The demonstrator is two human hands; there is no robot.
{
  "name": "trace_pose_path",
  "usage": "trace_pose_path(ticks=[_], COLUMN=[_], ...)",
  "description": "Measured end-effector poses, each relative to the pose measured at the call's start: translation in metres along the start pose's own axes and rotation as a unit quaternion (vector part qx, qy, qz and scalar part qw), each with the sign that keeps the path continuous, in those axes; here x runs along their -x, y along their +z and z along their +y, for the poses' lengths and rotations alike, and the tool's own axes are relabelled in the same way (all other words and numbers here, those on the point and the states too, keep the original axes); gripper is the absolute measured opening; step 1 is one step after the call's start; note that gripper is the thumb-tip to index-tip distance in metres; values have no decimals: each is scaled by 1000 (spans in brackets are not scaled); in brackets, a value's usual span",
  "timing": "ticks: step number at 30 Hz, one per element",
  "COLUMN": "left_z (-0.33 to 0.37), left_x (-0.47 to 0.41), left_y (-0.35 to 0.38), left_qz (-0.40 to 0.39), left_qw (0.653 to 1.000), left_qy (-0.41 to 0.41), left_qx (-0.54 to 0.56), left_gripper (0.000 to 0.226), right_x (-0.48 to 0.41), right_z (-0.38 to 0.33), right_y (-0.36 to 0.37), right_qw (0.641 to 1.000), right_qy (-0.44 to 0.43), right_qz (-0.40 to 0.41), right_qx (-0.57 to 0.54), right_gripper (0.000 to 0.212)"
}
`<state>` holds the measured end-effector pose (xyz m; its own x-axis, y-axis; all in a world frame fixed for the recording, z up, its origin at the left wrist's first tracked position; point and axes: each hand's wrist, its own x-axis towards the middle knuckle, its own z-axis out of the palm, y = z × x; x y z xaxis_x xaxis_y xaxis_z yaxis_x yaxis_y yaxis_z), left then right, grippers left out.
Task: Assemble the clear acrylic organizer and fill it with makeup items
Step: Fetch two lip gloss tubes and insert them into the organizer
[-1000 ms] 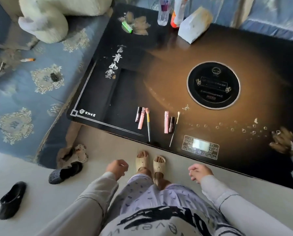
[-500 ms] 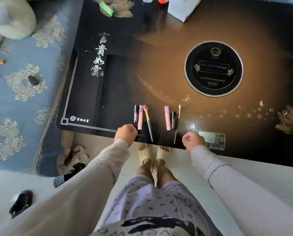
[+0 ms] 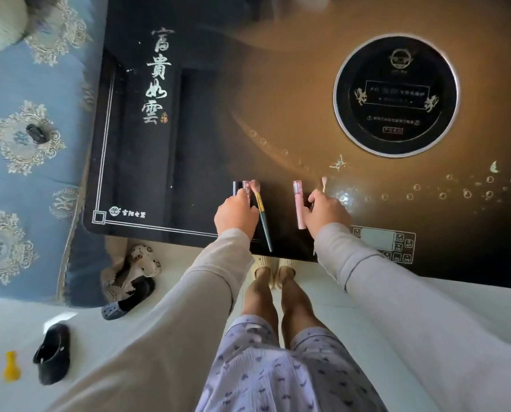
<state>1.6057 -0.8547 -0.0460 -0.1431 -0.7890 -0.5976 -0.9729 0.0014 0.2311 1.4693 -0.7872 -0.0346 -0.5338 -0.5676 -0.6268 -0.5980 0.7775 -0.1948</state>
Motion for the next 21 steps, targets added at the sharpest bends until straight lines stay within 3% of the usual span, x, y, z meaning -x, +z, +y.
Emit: trace_pose_path(ticks=[10, 21], left_z=[15, 13], left_x=[-15, -17], left_y=[-1, 11], left_qz=[27, -14], left_qw=[999, 999], left_qy=[-23, -41], left_qx=[-7, -20], left_gripper=[27, 16], right_x=[-9, -10], right_z=[3, -14], right_y=[13, 26], right_qw=[1000, 999], right_qy=[-7, -17], right_qz=[1, -32], right_qx=[10, 38], right_gripper=[33, 41])
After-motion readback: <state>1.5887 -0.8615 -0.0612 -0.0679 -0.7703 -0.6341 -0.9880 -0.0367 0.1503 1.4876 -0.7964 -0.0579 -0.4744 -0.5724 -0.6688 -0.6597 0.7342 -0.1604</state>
